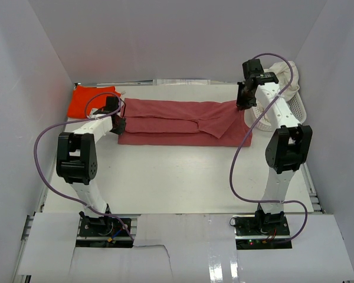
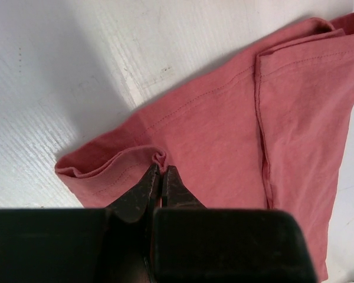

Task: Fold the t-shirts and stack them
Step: Fold the other side of the tshirt into a rectangle

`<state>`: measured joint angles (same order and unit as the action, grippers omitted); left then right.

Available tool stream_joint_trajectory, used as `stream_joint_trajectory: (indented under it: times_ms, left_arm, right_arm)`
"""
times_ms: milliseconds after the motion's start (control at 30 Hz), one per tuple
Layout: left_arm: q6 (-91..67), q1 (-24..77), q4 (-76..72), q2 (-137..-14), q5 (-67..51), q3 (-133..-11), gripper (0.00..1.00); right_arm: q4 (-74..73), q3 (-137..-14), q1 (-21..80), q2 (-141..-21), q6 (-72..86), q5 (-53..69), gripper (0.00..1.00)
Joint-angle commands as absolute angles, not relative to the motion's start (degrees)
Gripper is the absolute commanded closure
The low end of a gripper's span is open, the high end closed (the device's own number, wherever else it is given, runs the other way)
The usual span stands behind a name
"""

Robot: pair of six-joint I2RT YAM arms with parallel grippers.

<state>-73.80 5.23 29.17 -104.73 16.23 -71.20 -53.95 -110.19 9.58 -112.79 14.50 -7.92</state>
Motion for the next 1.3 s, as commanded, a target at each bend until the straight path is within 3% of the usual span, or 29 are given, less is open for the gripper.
stream_joint_trajectory:
  times_ms: [0,333,400,433,467,500,533,667,833,1000,1267]
  left_arm:
    - [-74.9,4.7,29.4,-105.0,15.7,-73.6,1.0]
    - [-74.7,4.7,29.4,-107.0,16.0,-75.7,1.0]
    - [-75.0,4.7,29.3,-107.1,16.5,-76.0,0.96]
    - [-74.6,4.5,29.3,-107.6,16.6,-76.3,0.86]
    - [-74.4,4.6,29.3,-107.8,16.6,-76.7,0.77]
    - [-74.0,4.6,29.3,-108.1,16.6,-77.0,0.65]
    - [-73.9,4.4,29.3,-108.5,16.5,-77.7,0.43]
    - [-74.1,4.1,27.0,-107.0,17.0,-77.9,0.02]
    - [-70.4,4.1,19.6,-99.4,21.1,-76.8,0.02]
    - [-65.9,5.4,16.1,-92.1,18.7,-72.4,0.02]
    - [-61.4,10.5,15.4,-91.8,8.7,-67.6,0.02]
  right_arm:
    - [-53.8,-113.6,9.0,-113.6,13.5,-8.0,0.92]
    - [-53.5,-118.0,8.0,-117.7,13.4,-7.4,0.91]
    - [-52.6,-118.9,7.9,-118.7,13.4,-7.4,0.9]
    - [-51.9,-118.9,7.9,-119.3,13.5,-7.0,0.83]
    - [-51.2,-118.9,7.9,-119.6,13.5,-7.2,0.83]
    - [-50.1,-119.0,7.8,-119.9,14.1,-7.6,0.75]
    - [-49.5,-118.9,7.8,-120.0,14.7,-9.6,0.68]
    - [-41.4,-114.5,7.8,-116.5,16.3,-12.4,0.5]
    - [-33.3,-106.8,7.8,-109.1,15.6,-6.0,0.48]
    - [-39.2,-105.1,9.0,-108.1,14.5,3.8,0.5]
    - [-38.4,-87.1,16.9,-102.1,9.3,-4.7,0.5]
